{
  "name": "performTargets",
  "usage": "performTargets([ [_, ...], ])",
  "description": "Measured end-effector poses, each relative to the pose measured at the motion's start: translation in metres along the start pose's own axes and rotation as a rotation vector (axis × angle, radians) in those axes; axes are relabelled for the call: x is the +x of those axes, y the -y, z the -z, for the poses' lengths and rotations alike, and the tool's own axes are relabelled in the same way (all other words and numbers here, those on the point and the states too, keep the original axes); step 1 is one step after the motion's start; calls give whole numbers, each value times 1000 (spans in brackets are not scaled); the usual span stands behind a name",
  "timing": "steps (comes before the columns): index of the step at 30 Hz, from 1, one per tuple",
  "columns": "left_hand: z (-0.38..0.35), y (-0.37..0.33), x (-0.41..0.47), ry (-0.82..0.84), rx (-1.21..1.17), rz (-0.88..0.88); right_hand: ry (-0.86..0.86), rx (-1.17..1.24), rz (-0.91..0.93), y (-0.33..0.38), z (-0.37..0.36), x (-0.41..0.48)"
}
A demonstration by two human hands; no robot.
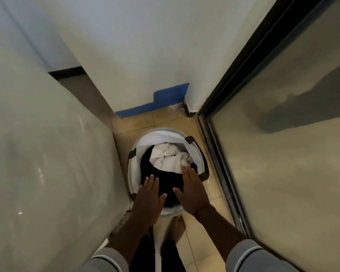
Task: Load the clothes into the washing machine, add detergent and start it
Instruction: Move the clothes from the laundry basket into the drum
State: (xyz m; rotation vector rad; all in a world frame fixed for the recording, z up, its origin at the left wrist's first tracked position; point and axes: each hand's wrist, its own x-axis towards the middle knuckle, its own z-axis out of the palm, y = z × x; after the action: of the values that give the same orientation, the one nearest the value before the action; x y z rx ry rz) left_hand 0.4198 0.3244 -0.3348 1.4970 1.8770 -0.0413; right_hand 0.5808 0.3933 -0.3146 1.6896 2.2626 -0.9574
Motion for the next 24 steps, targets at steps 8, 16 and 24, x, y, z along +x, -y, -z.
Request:
performTargets([
  [8, -83, 36, 88, 62, 41, -26, 102, -5, -49, -50, -99, 86],
  [16, -137, 59, 194, -71, 138, -106, 41, 48, -263, -83, -160, 163],
  [24, -141, 36, 165, 19, -499, 76, 51, 519, -221, -97, -177, 111],
])
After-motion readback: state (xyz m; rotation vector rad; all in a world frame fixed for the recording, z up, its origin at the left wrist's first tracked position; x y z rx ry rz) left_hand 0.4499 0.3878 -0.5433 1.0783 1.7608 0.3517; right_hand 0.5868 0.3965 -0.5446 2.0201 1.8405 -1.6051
